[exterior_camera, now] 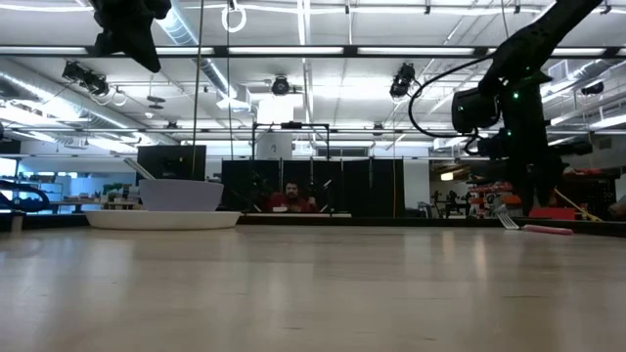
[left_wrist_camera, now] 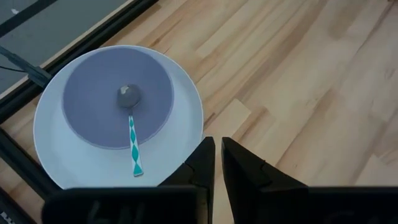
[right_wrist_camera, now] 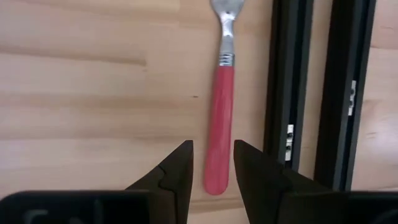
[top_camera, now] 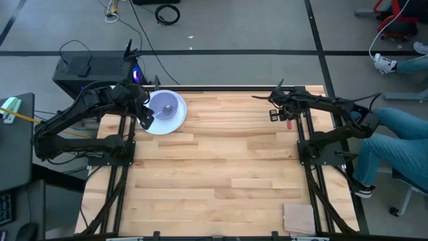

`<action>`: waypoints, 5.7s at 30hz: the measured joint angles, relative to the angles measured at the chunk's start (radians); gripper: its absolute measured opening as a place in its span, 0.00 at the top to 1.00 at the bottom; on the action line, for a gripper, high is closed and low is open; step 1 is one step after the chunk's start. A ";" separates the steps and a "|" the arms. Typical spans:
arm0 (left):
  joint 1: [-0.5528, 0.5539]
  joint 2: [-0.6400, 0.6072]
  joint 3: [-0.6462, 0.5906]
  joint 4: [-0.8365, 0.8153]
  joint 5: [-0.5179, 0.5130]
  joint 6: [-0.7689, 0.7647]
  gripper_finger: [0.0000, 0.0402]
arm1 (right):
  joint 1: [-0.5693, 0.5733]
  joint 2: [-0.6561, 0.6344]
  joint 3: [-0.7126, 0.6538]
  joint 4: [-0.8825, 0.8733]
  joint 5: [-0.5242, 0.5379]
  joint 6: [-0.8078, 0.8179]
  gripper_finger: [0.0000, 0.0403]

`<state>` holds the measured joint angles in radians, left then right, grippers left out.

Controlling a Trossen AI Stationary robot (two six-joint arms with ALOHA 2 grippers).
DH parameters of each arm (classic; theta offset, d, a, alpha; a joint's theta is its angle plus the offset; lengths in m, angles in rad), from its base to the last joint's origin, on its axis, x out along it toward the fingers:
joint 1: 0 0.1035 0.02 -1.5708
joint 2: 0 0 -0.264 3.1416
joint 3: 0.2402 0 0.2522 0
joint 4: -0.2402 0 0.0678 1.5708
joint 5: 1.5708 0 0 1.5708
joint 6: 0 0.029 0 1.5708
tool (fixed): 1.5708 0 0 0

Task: Set table place
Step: Put the silver spoon into the purple bowl, then place the red object next to the white plate

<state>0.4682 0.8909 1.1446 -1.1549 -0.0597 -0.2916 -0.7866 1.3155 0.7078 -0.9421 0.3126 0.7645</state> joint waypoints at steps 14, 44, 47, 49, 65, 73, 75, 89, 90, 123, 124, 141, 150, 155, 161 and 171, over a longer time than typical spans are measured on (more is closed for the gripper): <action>-0.030 0.000 0.000 0.000 0.000 0.000 0.91 | -0.122 0.000 -0.063 0.103 -0.041 0.002 0.70; -0.030 0.000 0.000 0.003 0.000 0.016 0.93 | -0.124 0.125 -0.050 0.155 -0.129 0.018 0.71; -0.030 0.000 0.000 0.003 0.000 0.016 0.92 | -0.121 0.128 -0.050 0.182 -0.141 0.019 0.75; -0.030 0.000 0.000 0.003 0.000 0.017 0.92 | -0.121 0.138 -0.050 0.184 -0.147 0.017 0.78; -0.030 0.000 0.000 0.002 0.000 0.018 0.94 | -0.107 0.144 -0.053 0.193 -0.141 0.001 0.84; -0.030 0.000 0.000 0.002 0.000 0.018 0.95 | -0.107 0.120 -0.055 0.200 -0.130 -0.026 0.84; -0.030 0.000 0.000 0.002 0.000 0.016 0.96 | -0.107 0.101 -0.059 0.204 -0.132 -0.028 0.84; -0.030 0.000 0.000 0.002 0.000 0.015 0.94 | -0.067 0.057 -0.056 0.203 -0.120 -0.024 0.90; -0.030 0.000 0.000 0.003 0.000 0.015 0.94 | -0.067 0.058 -0.056 0.202 -0.120 -0.024 0.90; -0.030 0.000 0.000 0.002 0.000 0.015 0.94 | -0.070 0.118 -0.063 0.278 -0.163 -0.107 0.73; -0.030 0.000 0.000 0.002 0.000 0.014 0.93 | -0.070 0.118 -0.063 0.278 -0.177 -0.110 0.74; -0.030 0.000 0.000 0.002 0.000 0.014 0.94 | 0.141 0.116 -0.061 0.273 -0.264 -0.066 0.76; -0.030 0.000 0.000 0.002 0.001 0.014 0.96 | 0.261 0.116 -0.059 0.275 -0.274 -0.064 0.74; -0.030 0.000 0.000 0.002 0.000 0.014 0.95 | 0.262 0.119 -0.022 0.281 -0.313 -0.113 0.72; -0.030 0.000 0.000 0.002 0.000 0.014 0.94 | 0.253 0.119 0.031 0.279 -0.303 -0.139 0.69; -0.030 0.000 0.000 0.002 0.000 0.014 0.97 | 0.191 0.124 0.066 0.350 -0.222 -0.156 0.67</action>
<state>0.4381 0.8909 1.1445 -1.1526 -0.0593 -0.2775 -0.5956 1.4400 0.7743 -0.5925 0.0908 0.6089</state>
